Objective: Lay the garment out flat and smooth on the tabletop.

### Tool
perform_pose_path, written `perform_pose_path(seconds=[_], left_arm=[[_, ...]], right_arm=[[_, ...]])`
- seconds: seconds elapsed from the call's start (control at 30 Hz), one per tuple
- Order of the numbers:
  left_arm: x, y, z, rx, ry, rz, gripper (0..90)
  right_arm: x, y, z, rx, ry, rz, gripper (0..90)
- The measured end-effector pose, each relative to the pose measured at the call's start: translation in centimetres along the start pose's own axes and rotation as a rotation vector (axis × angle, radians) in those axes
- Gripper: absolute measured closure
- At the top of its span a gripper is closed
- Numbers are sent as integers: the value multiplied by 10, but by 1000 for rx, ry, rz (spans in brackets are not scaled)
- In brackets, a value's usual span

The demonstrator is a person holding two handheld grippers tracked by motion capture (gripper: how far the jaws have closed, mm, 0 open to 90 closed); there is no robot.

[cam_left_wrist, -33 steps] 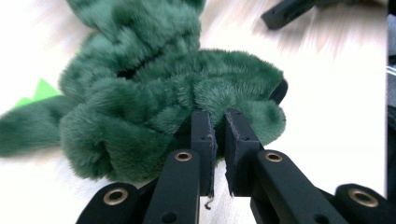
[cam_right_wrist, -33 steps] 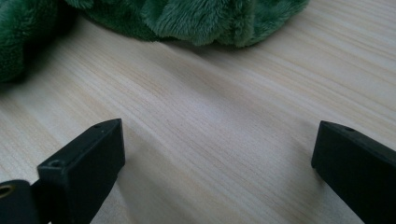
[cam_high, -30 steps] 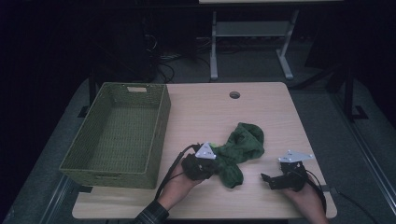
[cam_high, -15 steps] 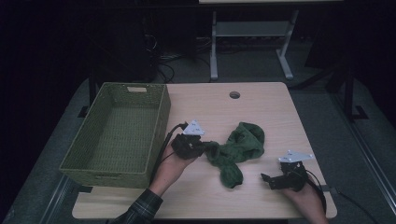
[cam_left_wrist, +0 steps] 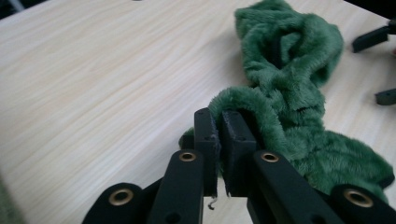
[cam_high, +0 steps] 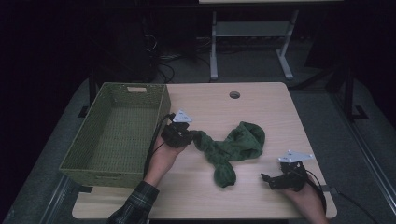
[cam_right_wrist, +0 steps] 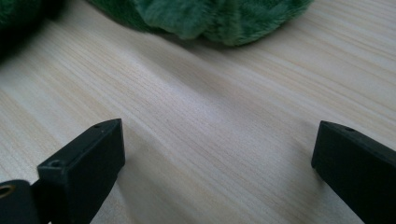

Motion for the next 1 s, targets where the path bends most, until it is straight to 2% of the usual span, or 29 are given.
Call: perform_pose_path(seconds=[0.17,0.3,0.5,0.57,0.63,0.7,0.77,0.93,1.0], left_arm=[[13,10,-4,6,19,67,757],[18,19,-5,-16,33,76,726],[8,23,0,-45,19,39,613],[2,24,1,-52,17,24,568],[-4,24,2,-56,8,3,532],[-10,24,2,-58,-1,-12,509],[-14,25,2,-64,-8,-23,497],[-25,25,0,-74,-25,-48,486],[-28,23,-1,-67,-35,-55,483]], right_arm=[[0,0,0,0,0,0,24],[0,0,0,0,0,0,24],[0,0,0,-2,0,-1,31],[-1,2,0,3,2,-4,81],[-1,6,2,18,-8,-8,179],[-1,9,4,19,-25,4,216],[1,12,8,1,-22,13,266],[9,19,23,-48,-30,70,357],[12,17,28,-51,-38,94,382]])
Point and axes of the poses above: each handheld gripper's, and its own axes: y roughly backward along the jaws, z roughly out of its top, x roughly to its left, the point moved 7 cm from there along -y, roughly forward along the jaws, and after that the axes turned 13 degrees about -y, right-handed, at the moved point
